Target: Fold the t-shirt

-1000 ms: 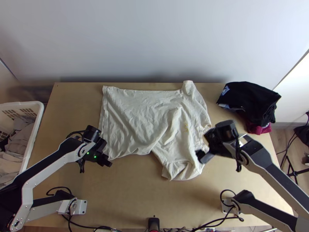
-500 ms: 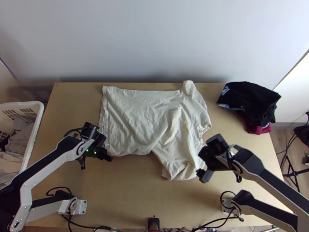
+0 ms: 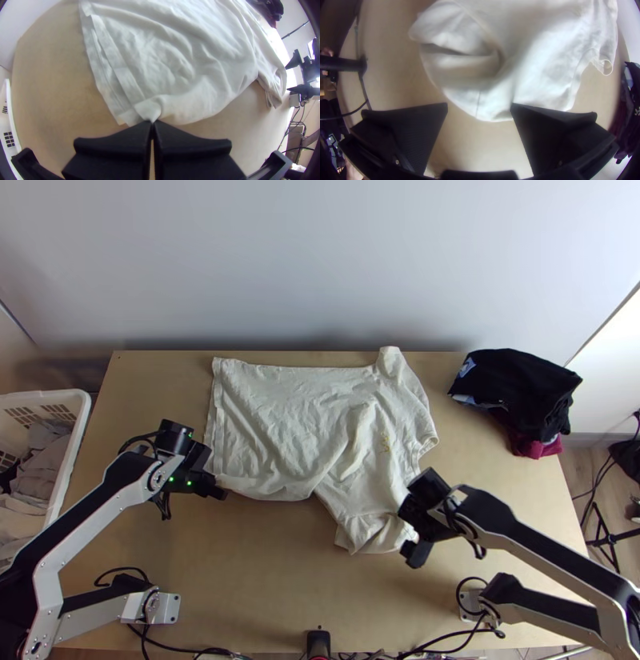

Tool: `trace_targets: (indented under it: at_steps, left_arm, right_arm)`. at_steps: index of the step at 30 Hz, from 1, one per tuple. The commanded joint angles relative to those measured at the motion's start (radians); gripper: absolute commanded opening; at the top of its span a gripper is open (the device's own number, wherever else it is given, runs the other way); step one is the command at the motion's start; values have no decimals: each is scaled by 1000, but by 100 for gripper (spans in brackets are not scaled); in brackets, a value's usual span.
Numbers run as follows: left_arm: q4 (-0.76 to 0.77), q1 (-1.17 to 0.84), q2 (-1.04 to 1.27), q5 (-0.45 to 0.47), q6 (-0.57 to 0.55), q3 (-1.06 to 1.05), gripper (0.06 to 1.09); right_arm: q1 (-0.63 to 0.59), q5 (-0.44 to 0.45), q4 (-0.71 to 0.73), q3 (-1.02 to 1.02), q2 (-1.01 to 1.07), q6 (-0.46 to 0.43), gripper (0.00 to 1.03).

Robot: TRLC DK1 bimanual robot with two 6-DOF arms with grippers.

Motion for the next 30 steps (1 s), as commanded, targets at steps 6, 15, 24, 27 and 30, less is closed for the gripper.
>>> trace_targets:
  at_steps: [6, 15, 24, 27, 30]
  left_arm:
    - [-37, 68, -38, 2, 43, 13, 9]
    - [-100, 105, -99, 3, 80, 25, 9]
    - [-147, 151, -174, 2, 132, 41, 9]
    - [-153, 177, -176, 3, 144, 54, 9]
    - [-175, 184, -190, 3, 155, 64, 9]
  right_arm:
    - [-18, 40, 155, -17, 154, -35, 41]
    - [-127, 40, 103, 41, 62, -109, 3]
    - [-262, 40, -35, 189, 31, -213, 3]
    - [-299, 40, -57, 221, 31, -247, 3]
    - [-314, 40, -113, 255, 30, -270, 3]
